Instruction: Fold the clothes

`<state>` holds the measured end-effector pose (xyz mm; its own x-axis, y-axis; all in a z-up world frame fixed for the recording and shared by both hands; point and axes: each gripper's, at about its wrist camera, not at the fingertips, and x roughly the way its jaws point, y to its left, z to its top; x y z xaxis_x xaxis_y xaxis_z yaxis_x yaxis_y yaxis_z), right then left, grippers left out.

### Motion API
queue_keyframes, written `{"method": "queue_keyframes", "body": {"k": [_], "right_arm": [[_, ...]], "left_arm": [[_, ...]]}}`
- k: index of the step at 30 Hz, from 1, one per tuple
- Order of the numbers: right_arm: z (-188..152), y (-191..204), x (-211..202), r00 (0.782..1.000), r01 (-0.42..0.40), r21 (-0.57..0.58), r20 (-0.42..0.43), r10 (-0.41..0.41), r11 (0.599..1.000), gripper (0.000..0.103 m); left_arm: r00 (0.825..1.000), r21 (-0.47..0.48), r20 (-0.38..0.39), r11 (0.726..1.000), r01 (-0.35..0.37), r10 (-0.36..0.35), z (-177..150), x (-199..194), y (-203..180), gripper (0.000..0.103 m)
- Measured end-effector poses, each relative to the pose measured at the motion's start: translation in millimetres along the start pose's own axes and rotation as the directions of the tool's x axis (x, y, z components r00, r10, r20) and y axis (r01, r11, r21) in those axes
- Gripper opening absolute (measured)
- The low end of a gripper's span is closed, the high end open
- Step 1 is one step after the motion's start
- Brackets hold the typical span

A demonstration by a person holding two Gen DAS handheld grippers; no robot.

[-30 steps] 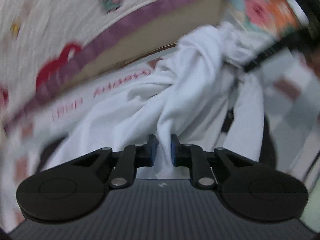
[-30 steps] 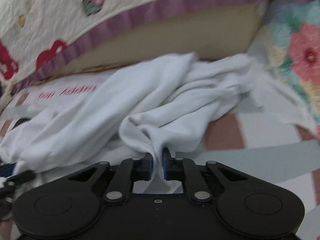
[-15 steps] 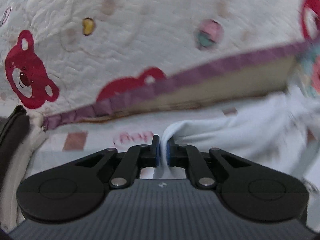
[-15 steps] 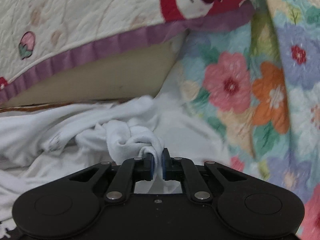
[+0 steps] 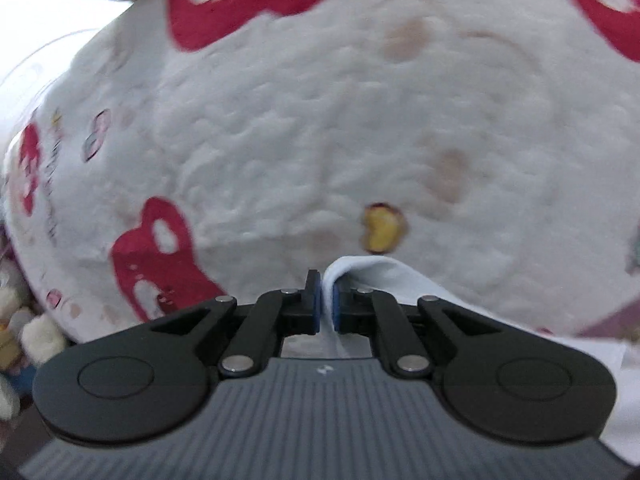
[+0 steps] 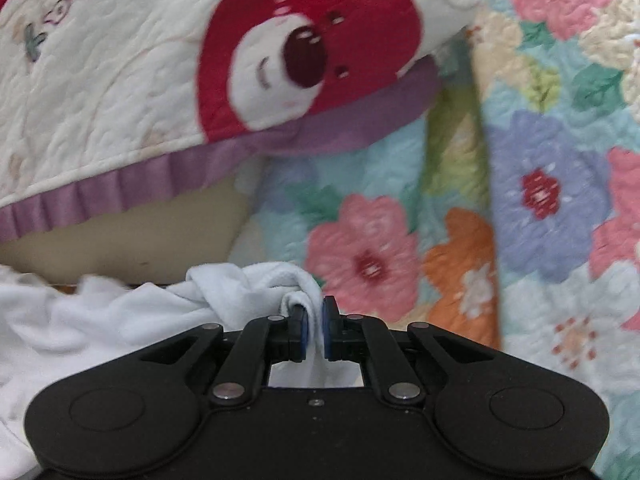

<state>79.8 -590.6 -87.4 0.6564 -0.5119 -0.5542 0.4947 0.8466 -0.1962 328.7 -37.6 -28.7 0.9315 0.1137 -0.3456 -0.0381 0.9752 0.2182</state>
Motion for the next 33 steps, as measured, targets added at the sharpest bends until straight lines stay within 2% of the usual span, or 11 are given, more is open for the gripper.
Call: {"method": "queue_keyframes", "body": {"k": [3, 7, 10, 16, 18, 20, 22, 25, 28, 30, 33], "right_arm": [[2, -5, 9, 0.997, 0.076, -0.025, 0.015, -0.076, 0.997, 0.007], [-6, -15, 31, 0.972, 0.235, -0.006, -0.010, -0.235, 0.972, 0.004], [-19, -16, 34, 0.981, 0.176, 0.086, -0.099, -0.167, 0.981, 0.006], [-47, 37, 5, 0.996, 0.018, 0.099, -0.090, -0.009, 0.995, 0.024], [-51, 57, -10, 0.993, -0.058, 0.131, -0.098, 0.071, 0.990, 0.025], [-50, 84, -18, 0.978, -0.157, 0.147, -0.112, 0.174, 0.977, 0.029], [-51, 116, -28, 0.943, -0.283, 0.157, -0.134, 0.304, 0.946, 0.034], [-56, 173, -44, 0.847, -0.479, 0.132, -0.190, 0.497, 0.868, 0.039], [-64, 235, -64, 0.752, -0.616, 0.045, -0.261, 0.605, 0.786, 0.042], [-67, 265, -75, 0.715, -0.666, -0.003, -0.287, 0.637, 0.746, 0.044], [-69, 302, -82, 0.704, -0.691, -0.079, -0.299, 0.645, 0.718, 0.052]], "left_arm": [[0.998, 0.017, -0.061, 1.000, 0.001, 0.000, -14, 20, -2, 0.020], [0.986, 0.020, -0.167, 1.000, 0.014, -0.011, -40, 23, 1, 0.047], [0.963, -0.085, -0.243, 0.992, 0.096, -0.114, -62, 5, 16, 0.060], [0.883, -0.284, -0.374, 0.941, 0.183, -0.284, -123, -41, 33, 0.061], [0.852, -0.352, -0.402, 0.915, 0.195, -0.336, -146, -57, 38, 0.061], [0.801, -0.457, -0.427, 0.864, 0.209, -0.420, -172, -72, 46, 0.061], [0.757, -0.521, -0.444, 0.825, 0.218, -0.480, -196, -86, 51, 0.061], [0.757, -0.471, -0.473, 0.856, 0.214, -0.450, -209, -91, 47, 0.061], [0.742, -0.502, -0.449, 0.827, 0.253, -0.499, -211, -83, 48, 0.061], [0.754, -0.506, -0.434, 0.826, 0.249, -0.493, -212, -83, 46, 0.061], [0.781, -0.454, -0.408, 0.848, 0.276, -0.472, -211, -84, 41, 0.059]]}}
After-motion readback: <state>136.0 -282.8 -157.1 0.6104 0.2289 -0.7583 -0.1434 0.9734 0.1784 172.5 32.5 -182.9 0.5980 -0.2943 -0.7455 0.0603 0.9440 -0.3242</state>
